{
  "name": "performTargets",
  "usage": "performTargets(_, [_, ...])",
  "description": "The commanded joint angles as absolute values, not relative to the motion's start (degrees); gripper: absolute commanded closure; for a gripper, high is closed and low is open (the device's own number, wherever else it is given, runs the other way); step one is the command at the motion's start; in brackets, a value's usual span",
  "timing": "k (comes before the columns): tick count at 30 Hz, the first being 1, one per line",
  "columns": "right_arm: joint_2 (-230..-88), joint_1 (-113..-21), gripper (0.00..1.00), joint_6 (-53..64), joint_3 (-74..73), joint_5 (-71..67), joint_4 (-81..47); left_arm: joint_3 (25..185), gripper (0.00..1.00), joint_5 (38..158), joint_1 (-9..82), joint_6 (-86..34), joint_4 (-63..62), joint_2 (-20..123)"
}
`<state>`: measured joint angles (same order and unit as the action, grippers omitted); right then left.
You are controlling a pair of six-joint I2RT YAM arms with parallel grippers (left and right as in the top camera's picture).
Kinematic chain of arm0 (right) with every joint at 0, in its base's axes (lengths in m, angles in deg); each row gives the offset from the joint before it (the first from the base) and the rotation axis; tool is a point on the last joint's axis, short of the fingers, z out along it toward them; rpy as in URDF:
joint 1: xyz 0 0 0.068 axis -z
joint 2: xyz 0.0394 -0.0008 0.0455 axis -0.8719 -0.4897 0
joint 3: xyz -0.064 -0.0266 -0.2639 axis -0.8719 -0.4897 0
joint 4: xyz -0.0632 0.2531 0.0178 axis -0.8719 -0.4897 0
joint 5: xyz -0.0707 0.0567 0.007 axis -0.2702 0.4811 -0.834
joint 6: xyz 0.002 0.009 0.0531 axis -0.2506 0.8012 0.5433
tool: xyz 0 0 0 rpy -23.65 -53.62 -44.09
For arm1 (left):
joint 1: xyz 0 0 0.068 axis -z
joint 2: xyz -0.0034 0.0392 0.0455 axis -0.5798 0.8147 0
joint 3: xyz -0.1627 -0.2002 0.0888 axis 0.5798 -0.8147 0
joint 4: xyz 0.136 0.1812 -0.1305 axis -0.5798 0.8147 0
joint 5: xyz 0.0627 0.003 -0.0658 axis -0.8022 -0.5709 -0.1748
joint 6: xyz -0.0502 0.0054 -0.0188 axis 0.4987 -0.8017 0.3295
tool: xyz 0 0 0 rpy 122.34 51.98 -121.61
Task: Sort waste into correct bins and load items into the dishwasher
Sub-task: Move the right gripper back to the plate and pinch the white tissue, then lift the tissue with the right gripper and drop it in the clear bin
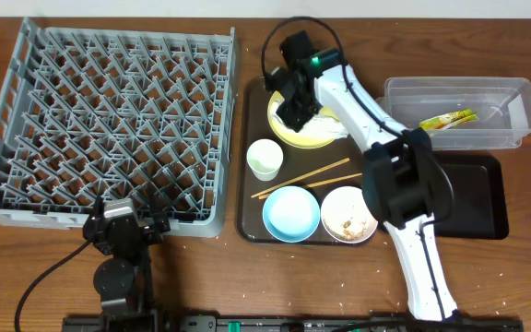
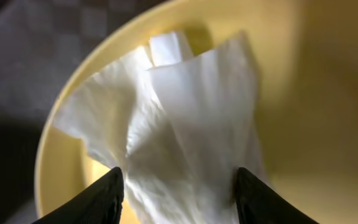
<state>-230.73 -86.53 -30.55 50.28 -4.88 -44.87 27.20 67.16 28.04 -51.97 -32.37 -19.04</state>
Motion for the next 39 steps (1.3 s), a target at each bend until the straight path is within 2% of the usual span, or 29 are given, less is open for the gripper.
performTargets(1, [-231.3, -85.7, 0.51, -31.2, 50.4, -5.1, -44.9, 25.5, 0.11, 67.0, 27.8, -52.5, -31.3, -19.4])
performTargets(3, [-231.3, -85.6, 0.64, -31.2, 50.4, -5.1, -44.9, 25.5, 0.11, 67.0, 27.8, -52.5, -31.3, -19.4])
performTargets(6, [-231.3, -85.4, 0.99, -30.5, 50.4, -5.5, -44.7, 25.5, 0.11, 67.0, 27.8, -52.5, -31.3, -19.4])
performTargets(13, [-229.6, -83.4, 0.99, -19.1, 52.0, -6.9, -45.3, 25.5, 0.11, 67.0, 27.8, -52.5, -31.3, -19.4])
performTargets(22, [-216.4, -76.6, 0.99, 5.8, 53.6, -7.6, -43.7, 25.5, 0.11, 67.0, 27.8, -52.5, -31.3, -19.4])
performTargets(26, [-212.6, -71.4, 0.98, 22.3, 53.6, -11.8, -45.3, 25.5, 0.11, 67.0, 27.8, -52.5, -31.3, -19.4])
performTargets(30, [-211.9, -65.2, 0.98, 38.9, 53.5, -14.9, -51.8, 25.5, 0.11, 67.0, 27.7, -52.5, -31.3, -19.4])
performTargets(39, [-212.2, -54.8, 0.99, 66.8, 53.4, -16.9, -69.5, 25.5, 0.11, 67.0, 27.8, -52.5, -31.3, -19.4])
